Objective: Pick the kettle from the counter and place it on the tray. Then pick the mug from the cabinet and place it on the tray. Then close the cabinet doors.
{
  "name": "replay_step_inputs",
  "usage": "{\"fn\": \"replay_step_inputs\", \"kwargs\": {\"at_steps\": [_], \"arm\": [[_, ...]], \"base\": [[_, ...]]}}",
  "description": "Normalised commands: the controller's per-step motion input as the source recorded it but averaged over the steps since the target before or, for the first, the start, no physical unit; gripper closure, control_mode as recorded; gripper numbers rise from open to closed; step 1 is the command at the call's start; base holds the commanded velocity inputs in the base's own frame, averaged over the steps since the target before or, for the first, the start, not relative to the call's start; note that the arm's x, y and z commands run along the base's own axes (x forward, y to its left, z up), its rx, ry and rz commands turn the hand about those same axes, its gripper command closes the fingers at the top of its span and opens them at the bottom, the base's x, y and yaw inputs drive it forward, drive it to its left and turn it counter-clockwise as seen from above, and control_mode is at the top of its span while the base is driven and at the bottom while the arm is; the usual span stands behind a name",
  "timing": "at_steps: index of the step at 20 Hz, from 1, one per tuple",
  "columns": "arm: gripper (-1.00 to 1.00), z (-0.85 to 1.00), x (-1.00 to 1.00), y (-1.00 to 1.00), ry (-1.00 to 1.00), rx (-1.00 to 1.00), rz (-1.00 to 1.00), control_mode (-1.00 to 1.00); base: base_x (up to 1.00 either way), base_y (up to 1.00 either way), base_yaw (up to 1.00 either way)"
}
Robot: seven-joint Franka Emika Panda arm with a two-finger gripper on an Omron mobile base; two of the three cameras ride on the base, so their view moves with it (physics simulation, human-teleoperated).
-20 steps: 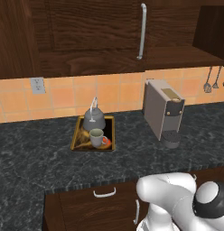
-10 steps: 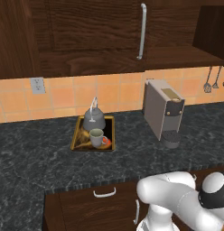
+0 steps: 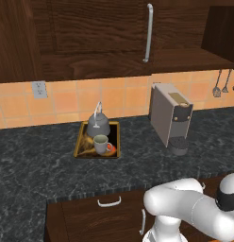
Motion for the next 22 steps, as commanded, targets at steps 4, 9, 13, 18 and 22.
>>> {"fn": "replay_step_inputs", "kwargs": {"at_steps": [4,9,13,18,22], "arm": [[-1.0,0.0,0.33,0.37,0.03,-0.09,0.21,-1.0],[-1.0,0.0,0.35,0.42,0.01,-0.11,0.2,-1.0],[-1.0,-0.06,0.36,0.51,0.0,-0.14,0.19,-1.0],[-1.0,-0.06,0.41,0.55,0.0,-0.12,0.16,-1.0],[-1.0,-0.15,0.39,0.62,-0.02,-0.14,0.14,-1.0]], "base": [[0.0,0.0,0.0],[0.0,0.0,0.0],[0.0,0.0,0.0],[0.0,0.0,0.0],[0.0,0.0,0.0]]}}
